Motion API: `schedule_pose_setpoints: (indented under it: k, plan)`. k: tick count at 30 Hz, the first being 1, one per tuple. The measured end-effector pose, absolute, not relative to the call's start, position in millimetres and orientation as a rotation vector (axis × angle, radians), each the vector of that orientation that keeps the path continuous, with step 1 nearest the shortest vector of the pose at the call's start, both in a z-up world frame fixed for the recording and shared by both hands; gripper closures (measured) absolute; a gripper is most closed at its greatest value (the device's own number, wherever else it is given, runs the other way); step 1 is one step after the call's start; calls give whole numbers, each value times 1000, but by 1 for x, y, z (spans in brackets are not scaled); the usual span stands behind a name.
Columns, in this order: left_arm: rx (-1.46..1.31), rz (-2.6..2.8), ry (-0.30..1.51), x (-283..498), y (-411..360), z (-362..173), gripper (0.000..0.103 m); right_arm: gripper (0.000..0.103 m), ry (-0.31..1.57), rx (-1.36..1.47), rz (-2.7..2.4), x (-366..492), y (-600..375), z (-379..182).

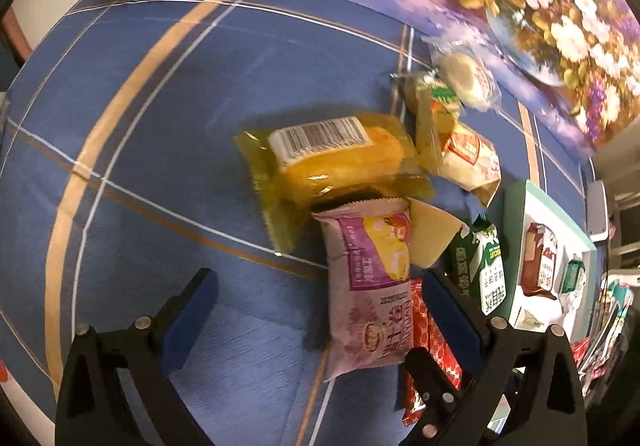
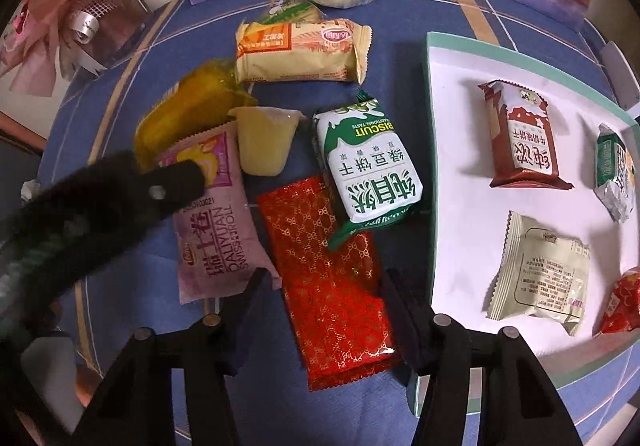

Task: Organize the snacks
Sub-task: 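Grasp the pink pastry bag with the left tool while the right tool grasps the red gold-patterned bar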

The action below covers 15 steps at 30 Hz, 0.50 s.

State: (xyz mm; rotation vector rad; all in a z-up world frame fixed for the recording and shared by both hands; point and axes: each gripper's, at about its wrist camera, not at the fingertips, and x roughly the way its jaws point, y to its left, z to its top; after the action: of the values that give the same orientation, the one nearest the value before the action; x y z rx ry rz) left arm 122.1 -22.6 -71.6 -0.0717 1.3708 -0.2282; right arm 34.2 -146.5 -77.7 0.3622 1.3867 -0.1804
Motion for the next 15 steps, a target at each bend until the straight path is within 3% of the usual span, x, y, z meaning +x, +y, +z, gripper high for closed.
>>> schedule_pose_setpoints:
  k: [7, 11, 15]
  plan:
    - [-32, -231, 1373, 127, -39, -82, 5, 43, 1393, 324, -182, 37, -138, -82]
    - [1, -231, 1384, 128, -44, -88, 33, 43, 1396, 320, -177, 38, -135, -84]
    - [12, -237, 1399, 127, -42, -90, 50, 43, 1396, 323, -173, 38, -134, -84]
